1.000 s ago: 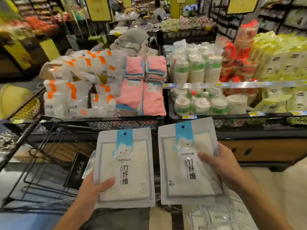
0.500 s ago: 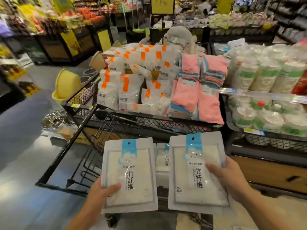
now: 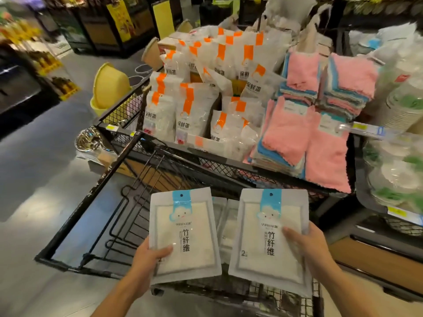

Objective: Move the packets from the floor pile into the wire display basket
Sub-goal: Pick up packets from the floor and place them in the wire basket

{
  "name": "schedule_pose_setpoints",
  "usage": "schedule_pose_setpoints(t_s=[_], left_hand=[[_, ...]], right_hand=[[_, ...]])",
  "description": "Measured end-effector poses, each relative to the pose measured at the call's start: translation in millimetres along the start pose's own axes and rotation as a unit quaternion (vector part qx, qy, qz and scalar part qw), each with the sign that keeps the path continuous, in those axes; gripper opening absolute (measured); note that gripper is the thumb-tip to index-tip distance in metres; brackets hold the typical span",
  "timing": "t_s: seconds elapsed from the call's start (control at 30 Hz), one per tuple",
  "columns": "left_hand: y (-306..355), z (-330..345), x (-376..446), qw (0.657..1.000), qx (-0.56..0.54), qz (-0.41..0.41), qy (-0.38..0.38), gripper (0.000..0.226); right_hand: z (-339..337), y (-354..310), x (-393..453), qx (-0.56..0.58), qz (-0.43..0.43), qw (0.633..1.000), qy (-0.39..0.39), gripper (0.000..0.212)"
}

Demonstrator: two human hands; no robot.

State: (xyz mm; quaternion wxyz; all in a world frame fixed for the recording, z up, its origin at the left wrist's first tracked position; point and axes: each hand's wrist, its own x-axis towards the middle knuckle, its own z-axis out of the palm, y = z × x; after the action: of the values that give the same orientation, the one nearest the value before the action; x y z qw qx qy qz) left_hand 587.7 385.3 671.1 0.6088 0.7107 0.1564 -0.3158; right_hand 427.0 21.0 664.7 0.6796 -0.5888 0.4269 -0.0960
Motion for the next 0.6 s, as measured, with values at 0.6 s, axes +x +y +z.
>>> schedule_pose_setpoints(t_s=[0.6], left_hand=[[-20.9, 35.1, 219.8, 0.983, 0.151, -0.091, -0.046, 0.038]], right_hand=[[89.5, 66.8, 122.9, -0.075, 0.189, 0.977, 0.068, 0.018]])
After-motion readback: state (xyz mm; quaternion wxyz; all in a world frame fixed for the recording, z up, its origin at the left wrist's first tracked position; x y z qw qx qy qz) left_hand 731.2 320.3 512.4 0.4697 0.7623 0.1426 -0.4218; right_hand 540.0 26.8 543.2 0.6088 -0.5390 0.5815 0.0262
